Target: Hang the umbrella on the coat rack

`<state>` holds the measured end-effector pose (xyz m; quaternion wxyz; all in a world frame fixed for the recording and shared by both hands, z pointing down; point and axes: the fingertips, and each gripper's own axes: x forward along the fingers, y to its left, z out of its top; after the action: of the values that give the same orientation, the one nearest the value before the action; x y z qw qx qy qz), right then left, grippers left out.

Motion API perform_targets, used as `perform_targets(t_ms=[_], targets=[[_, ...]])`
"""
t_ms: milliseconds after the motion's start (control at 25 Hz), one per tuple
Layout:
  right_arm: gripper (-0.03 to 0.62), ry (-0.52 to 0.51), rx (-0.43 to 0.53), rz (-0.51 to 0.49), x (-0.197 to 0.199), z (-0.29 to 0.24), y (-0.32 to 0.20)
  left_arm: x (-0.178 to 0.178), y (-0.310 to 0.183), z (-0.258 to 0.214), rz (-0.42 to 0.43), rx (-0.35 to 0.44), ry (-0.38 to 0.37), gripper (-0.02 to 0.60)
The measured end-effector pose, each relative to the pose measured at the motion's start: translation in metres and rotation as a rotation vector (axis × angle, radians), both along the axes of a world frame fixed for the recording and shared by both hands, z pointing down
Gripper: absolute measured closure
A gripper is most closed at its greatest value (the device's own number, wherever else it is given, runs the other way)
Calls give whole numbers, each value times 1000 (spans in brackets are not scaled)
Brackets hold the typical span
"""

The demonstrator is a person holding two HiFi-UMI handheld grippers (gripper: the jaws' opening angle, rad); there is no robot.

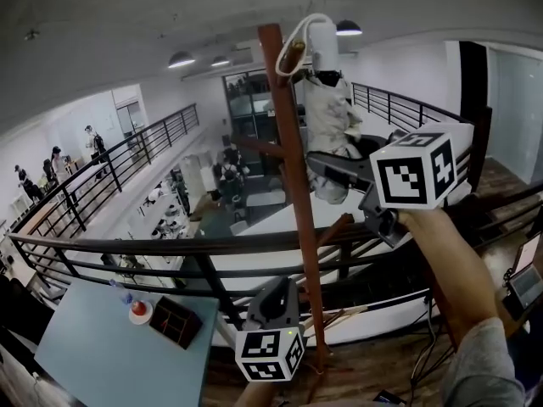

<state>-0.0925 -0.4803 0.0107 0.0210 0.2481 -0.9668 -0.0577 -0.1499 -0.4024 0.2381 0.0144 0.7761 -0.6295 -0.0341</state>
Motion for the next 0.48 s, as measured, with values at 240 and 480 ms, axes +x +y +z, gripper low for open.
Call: perform_targets(t_ms=[240,480], targets=[[356,17,-45,-13,-5,22,-3,-4,-1,5,5,-14,5,554],[356,12,-77,-52,-7,52,8,-3,-1,13,14,-31,7,554]])
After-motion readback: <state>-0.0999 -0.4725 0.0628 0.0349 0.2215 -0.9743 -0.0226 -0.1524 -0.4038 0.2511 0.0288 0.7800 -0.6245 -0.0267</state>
